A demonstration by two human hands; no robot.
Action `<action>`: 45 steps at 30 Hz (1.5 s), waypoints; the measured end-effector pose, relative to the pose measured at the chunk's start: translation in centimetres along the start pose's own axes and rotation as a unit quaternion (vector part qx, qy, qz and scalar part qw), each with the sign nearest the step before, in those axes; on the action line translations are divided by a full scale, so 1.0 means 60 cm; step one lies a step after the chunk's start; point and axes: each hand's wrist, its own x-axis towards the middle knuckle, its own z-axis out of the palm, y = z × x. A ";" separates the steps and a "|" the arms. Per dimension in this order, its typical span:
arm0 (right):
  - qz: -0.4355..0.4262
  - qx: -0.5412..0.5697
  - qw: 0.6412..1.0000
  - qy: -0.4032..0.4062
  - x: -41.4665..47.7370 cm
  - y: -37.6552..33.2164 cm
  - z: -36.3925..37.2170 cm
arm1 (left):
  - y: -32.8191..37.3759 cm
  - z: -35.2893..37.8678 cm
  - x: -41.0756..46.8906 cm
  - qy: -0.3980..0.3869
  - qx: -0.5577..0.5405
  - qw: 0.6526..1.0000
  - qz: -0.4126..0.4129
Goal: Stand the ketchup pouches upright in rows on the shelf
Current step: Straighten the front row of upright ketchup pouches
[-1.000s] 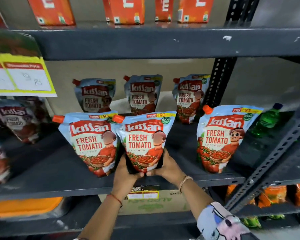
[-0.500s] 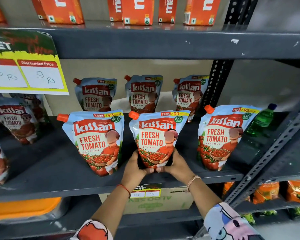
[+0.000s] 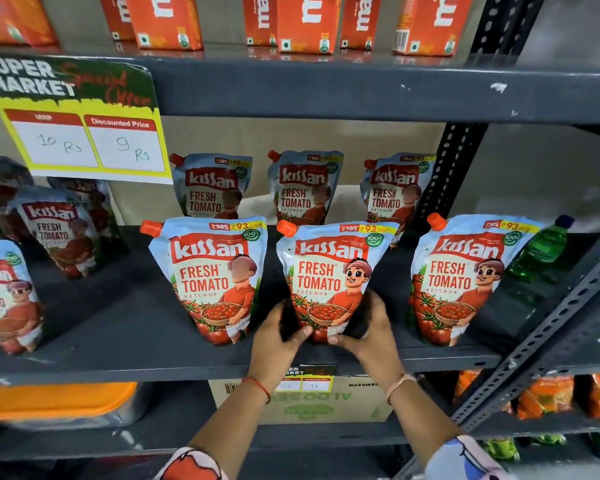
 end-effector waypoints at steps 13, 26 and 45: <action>0.012 0.074 0.985 -0.155 -0.027 -0.078 0.197 | -0.076 -0.189 -0.013 0.187 -0.028 0.982 0.003; 0.064 0.113 0.977 -0.167 0.030 -0.086 0.286 | -0.085 -0.284 0.052 -0.067 -0.049 0.996 -0.012; 0.065 0.099 0.974 -0.194 0.013 -0.109 0.321 | -0.116 -0.327 0.048 -0.083 -0.063 0.994 -0.030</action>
